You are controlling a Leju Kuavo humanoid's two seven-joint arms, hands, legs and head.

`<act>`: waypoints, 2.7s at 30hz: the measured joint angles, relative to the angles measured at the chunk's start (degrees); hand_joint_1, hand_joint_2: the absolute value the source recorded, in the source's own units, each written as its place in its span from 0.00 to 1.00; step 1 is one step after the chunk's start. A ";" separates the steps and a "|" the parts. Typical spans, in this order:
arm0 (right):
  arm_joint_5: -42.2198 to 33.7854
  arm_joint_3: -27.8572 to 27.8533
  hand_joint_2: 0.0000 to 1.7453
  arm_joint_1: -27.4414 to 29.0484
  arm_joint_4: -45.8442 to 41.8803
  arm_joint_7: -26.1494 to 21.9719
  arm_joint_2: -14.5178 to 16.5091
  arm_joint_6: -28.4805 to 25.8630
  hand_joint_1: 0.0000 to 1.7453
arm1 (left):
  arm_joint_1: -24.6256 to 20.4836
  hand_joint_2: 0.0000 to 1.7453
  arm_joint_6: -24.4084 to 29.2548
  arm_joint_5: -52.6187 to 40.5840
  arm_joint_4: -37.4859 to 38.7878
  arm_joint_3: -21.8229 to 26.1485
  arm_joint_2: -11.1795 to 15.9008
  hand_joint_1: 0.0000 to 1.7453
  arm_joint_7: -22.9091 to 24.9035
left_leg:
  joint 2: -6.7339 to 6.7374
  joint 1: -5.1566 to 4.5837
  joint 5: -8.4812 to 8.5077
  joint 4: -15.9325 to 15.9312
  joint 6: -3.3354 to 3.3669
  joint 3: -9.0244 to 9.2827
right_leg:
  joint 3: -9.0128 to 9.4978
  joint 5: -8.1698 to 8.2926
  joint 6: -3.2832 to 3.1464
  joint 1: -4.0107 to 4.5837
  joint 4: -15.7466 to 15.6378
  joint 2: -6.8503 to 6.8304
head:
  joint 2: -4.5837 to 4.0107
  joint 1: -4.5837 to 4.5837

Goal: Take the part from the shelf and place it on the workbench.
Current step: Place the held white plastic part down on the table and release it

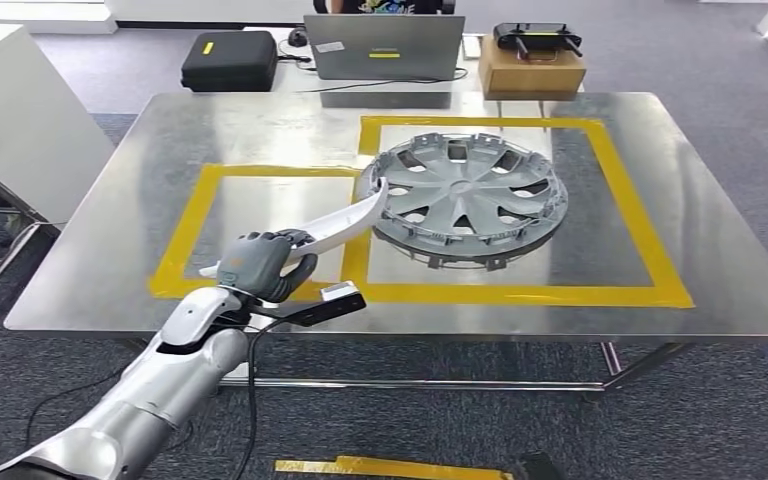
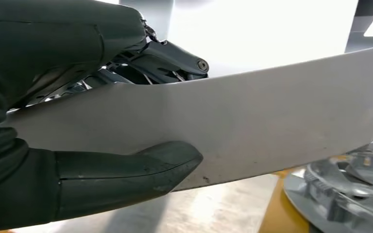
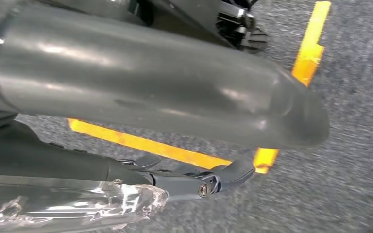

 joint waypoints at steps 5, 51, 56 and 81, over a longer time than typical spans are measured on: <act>0.05 0.20 0.00 -0.24 0.12 0.30 0.11 -0.04 0.00 | -1.28 1.00 1.44 -1.18 3.15 1.10 -0.14 1.00 0.62 | -0.38 -0.12 -0.68 -2.37 -0.27 0.99 | 0.21 -0.45 0.21 0.04 -0.26 -0.08 | 0.01 0.12; -3.67 -0.50 0.00 2.28 0.33 0.33 0.43 -1.86 0.00 | 23.50 0.00 3.46 11.51 -27.34 1.04 0.23 0.00 -13.24 | 0.14 1.62 -1.38 -3.60 -0.53 3.27 | -1.66 0.02 5.14 -2.61 1.71 -0.85 | 0.01 0.63; -4.46 -1.81 0.00 2.64 0.42 0.22 0.76 -2.28 0.00 | 32.34 0.00 5.84 15.09 -37.53 0.97 2.72 0.00 -16.25 | 0.05 1.76 -2.07 -2.40 -2.29 2.78 | -1.33 0.59 2.57 -2.32 1.03 -0.32 | 0.00 0.32; -2.05 -4.01 0.00 2.87 0.42 1.65 1.17 -3.54 0.00 | 38.75 0.00 -2.89 31.88 -26.68 53.46 -3.30 0.00 -32.99 | 1.16 -0.38 -0.19 -4.21 1.37 1.98 | 0.28 -1.71 3.03 -0.86 5.87 -1.18 | 0.00 0.08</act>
